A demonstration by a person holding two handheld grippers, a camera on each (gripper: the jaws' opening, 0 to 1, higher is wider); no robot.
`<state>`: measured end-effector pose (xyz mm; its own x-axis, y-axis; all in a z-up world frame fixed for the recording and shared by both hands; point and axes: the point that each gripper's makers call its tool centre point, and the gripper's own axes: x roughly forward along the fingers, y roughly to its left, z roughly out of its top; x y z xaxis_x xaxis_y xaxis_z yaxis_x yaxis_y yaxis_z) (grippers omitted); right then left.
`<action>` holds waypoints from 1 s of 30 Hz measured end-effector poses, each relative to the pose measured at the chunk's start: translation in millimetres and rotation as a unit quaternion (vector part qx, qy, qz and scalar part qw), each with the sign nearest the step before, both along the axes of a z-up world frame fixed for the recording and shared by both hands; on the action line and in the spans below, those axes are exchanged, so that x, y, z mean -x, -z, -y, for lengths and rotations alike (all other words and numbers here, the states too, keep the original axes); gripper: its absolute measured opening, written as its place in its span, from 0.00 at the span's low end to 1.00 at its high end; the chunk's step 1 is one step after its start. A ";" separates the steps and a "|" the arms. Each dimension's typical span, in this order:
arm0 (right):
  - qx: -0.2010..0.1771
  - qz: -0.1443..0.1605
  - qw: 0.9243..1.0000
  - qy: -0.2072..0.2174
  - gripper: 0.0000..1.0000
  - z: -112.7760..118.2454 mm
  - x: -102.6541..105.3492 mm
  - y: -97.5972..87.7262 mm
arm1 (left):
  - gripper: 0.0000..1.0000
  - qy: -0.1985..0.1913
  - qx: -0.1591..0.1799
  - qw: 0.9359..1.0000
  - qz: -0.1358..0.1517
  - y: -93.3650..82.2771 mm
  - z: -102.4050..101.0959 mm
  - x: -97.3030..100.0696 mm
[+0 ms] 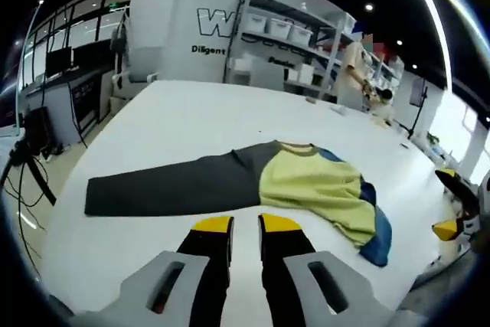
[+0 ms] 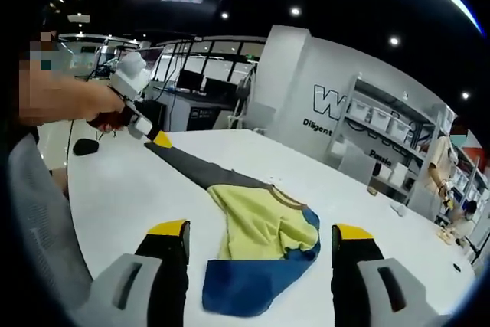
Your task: Fold the garment on the visible template until the final outline fits inside the template.
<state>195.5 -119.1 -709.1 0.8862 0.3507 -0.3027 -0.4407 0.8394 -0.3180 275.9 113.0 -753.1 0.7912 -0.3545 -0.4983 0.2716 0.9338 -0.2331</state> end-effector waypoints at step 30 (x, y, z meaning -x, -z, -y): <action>0.095 -0.147 0.982 -0.073 0.46 -5.5 20.0 87.9 | 0.81 0.063 -0.009 0.995 0.072 6.2 66.2 92.7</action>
<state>175.5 -113.6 -797.0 0.6953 0.3796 -0.6104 -0.6476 0.6991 -0.3030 183.2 46.7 -759.3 0.8043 -0.4479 -0.3906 0.4161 0.8937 -0.1680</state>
